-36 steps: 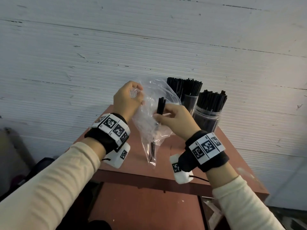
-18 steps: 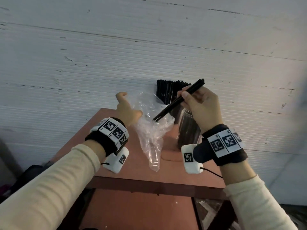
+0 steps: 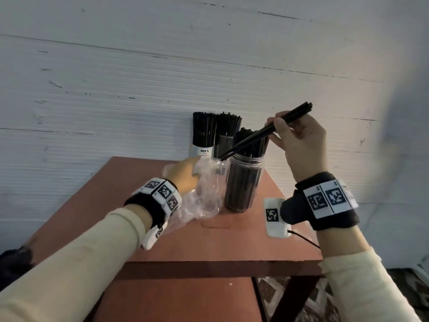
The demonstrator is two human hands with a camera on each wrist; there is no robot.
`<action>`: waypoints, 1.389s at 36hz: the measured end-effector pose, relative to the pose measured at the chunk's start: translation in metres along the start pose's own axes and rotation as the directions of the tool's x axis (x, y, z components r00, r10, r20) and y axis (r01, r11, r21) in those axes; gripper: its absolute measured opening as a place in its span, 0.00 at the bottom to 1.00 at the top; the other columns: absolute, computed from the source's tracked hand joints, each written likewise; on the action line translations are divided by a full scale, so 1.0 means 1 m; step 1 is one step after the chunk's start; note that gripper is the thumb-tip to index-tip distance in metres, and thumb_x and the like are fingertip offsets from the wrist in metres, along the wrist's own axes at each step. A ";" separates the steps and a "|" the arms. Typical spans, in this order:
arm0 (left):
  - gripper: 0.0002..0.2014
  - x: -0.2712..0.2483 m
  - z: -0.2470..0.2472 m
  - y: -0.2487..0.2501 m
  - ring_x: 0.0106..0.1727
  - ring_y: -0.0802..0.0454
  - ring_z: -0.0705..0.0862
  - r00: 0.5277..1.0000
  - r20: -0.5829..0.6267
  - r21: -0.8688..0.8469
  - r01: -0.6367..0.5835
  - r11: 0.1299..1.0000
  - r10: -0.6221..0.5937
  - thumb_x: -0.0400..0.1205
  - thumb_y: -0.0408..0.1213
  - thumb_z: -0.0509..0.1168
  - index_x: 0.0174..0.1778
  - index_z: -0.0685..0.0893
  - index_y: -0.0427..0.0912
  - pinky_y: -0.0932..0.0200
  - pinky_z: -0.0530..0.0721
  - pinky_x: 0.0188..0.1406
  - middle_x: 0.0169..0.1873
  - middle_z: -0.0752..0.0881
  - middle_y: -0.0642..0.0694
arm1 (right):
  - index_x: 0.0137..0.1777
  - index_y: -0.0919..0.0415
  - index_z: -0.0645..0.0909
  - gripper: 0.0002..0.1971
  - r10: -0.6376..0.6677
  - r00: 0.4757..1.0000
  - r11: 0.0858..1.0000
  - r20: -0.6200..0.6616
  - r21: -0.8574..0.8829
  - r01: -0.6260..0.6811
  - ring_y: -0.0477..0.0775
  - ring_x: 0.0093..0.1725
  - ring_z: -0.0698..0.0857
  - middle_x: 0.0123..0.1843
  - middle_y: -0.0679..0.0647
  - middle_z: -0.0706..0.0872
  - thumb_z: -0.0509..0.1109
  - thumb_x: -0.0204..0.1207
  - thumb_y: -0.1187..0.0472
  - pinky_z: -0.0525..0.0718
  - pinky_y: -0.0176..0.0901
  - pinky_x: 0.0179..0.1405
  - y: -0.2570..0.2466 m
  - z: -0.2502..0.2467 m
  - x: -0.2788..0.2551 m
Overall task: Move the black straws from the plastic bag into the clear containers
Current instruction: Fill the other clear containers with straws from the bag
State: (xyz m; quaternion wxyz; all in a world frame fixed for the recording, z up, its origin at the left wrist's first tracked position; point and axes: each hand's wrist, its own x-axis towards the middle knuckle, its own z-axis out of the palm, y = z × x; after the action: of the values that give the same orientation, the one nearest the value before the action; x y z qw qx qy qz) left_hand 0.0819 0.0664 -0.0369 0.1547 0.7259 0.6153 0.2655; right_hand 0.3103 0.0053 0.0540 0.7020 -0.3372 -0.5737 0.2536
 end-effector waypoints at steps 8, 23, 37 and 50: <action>0.32 0.015 0.013 0.012 0.80 0.40 0.69 0.999 -0.027 0.029 0.039 0.999 -0.038 0.86 0.51 0.58 0.86 0.57 0.49 0.43 0.69 0.77 0.83 0.64 0.43 | 0.45 0.58 0.82 0.04 -0.046 0.998 0.996 0.032 -0.070 0.048 0.57 0.50 0.90 0.44 0.60 0.89 0.69 0.78 0.68 0.89 0.52 0.52 -0.015 -0.019 0.017; 0.47 0.013 -0.013 0.076 0.81 0.53 0.66 0.969 -0.004 -0.553 -0.209 0.807 0.248 0.71 0.59 0.73 0.85 0.58 0.56 0.52 0.64 0.81 0.80 0.68 0.50 | 0.47 0.60 0.82 0.05 -0.092 0.994 0.981 0.057 -0.167 0.100 0.52 0.48 0.91 0.44 0.57 0.89 0.67 0.80 0.69 0.89 0.45 0.48 -0.035 -0.031 0.042; 0.41 0.047 0.004 0.099 0.58 0.59 0.84 0.987 0.077 -0.473 -0.088 0.877 0.141 0.57 0.56 0.85 0.65 0.78 0.50 0.59 0.79 0.66 0.56 0.86 0.55 | 0.44 0.55 0.82 0.08 -0.126 0.971 0.940 0.202 -0.289 0.182 0.54 0.46 0.91 0.42 0.57 0.89 0.69 0.77 0.69 0.90 0.50 0.50 -0.040 -0.018 0.054; 0.15 0.041 -0.005 0.096 0.50 0.63 0.87 0.930 0.218 -0.495 -0.155 0.855 0.295 0.70 0.47 0.81 0.48 0.83 0.56 0.65 0.81 0.55 0.47 0.90 0.53 | 0.47 0.58 0.82 0.05 -0.150 0.958 0.904 0.245 -0.359 0.234 0.49 0.45 0.91 0.43 0.54 0.89 0.68 0.78 0.68 0.90 0.45 0.50 -0.041 -0.017 0.060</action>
State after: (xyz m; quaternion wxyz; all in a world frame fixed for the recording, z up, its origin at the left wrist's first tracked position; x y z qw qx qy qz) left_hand 0.1612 0.0871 0.0282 0.3804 0.7648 0.4134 0.3153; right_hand 0.3390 0.0207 0.1213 0.5790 -0.3809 -0.7140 0.0998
